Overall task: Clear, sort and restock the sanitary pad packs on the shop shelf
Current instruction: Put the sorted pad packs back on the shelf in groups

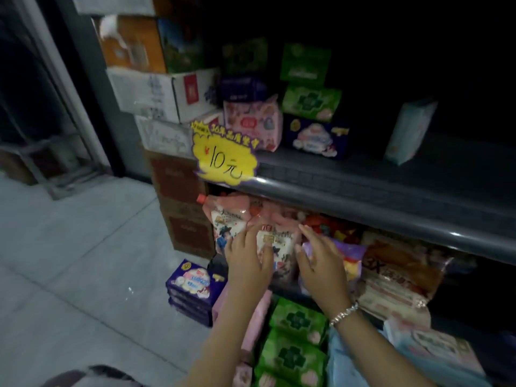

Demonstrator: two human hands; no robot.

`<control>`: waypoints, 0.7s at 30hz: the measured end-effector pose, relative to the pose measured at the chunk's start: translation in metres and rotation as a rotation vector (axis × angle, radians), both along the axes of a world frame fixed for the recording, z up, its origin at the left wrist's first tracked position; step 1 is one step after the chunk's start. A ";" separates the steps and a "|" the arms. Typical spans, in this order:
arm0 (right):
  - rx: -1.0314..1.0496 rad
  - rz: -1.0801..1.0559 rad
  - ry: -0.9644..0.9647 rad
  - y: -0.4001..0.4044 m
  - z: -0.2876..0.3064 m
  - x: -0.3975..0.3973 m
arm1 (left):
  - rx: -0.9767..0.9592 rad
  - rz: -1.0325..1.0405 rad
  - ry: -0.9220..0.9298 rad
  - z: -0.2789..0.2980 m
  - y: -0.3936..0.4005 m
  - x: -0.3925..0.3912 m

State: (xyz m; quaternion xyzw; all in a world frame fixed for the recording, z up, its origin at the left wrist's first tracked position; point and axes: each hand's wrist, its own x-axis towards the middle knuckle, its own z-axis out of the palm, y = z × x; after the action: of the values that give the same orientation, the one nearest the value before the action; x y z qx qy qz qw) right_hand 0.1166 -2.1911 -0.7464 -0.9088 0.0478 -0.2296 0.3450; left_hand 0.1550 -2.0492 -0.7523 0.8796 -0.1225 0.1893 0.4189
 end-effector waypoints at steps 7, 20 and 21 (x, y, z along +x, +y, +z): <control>-0.216 -0.072 -0.071 -0.066 0.070 0.046 | 0.164 -0.145 -0.150 0.082 -0.051 0.060; 0.071 -0.106 -0.009 -0.143 0.126 0.197 | -0.176 -0.137 0.046 0.152 -0.123 0.214; 0.121 -0.117 -0.006 -0.148 0.127 0.207 | -0.249 -0.138 0.053 0.156 -0.125 0.222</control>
State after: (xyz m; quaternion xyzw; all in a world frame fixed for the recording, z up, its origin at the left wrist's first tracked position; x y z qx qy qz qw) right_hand 0.3236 -2.3392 -0.6190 -0.8813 0.1135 -0.2485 0.3856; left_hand 0.3772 -2.1743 -0.5959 0.8149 -0.1470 0.1505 0.5401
